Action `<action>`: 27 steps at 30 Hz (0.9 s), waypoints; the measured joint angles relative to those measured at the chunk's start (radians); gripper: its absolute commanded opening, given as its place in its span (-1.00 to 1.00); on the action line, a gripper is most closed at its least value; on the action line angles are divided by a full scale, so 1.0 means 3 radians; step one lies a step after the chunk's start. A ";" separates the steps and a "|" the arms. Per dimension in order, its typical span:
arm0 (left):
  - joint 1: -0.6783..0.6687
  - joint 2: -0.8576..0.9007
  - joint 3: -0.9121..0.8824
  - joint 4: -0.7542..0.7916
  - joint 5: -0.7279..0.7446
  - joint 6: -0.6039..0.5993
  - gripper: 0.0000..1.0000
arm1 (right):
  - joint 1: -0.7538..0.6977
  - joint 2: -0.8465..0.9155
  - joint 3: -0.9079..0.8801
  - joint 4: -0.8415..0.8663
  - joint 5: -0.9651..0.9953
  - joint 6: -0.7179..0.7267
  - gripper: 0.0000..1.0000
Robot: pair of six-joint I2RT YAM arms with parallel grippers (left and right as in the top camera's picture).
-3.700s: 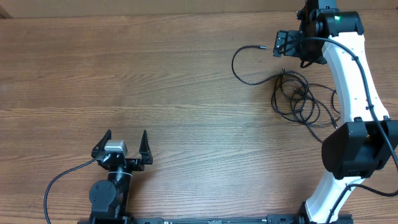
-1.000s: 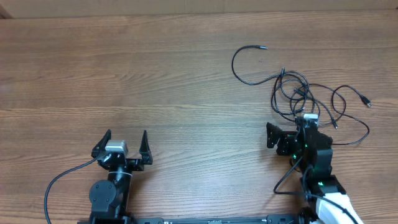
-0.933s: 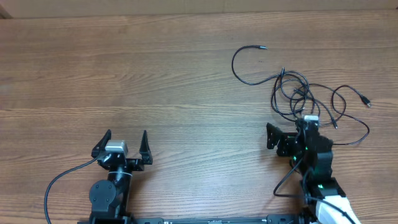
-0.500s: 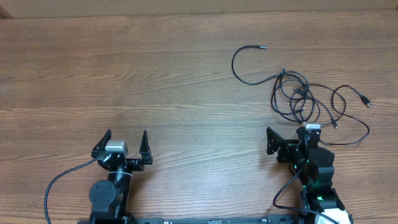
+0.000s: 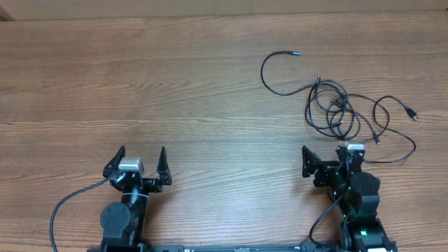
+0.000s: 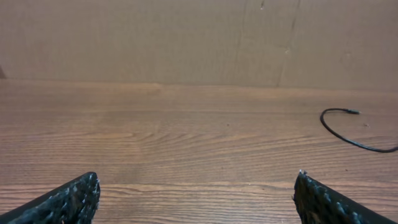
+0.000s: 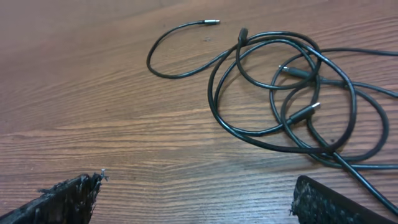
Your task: Untangle cables
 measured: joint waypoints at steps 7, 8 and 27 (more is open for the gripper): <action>0.0000 -0.0001 0.0000 -0.0001 -0.0001 0.0000 0.99 | 0.0000 -0.0866 0.0000 -0.0375 0.0056 0.0000 1.00; 0.0000 0.0000 0.0000 -0.0003 0.0000 0.0000 0.99 | 0.0000 -0.1008 0.0000 -0.0369 0.0056 -0.0003 1.00; 0.0000 0.0000 0.0000 -0.0001 0.0000 0.0000 0.99 | 0.0000 -0.1658 0.0000 -0.0351 -0.0178 -0.0558 1.00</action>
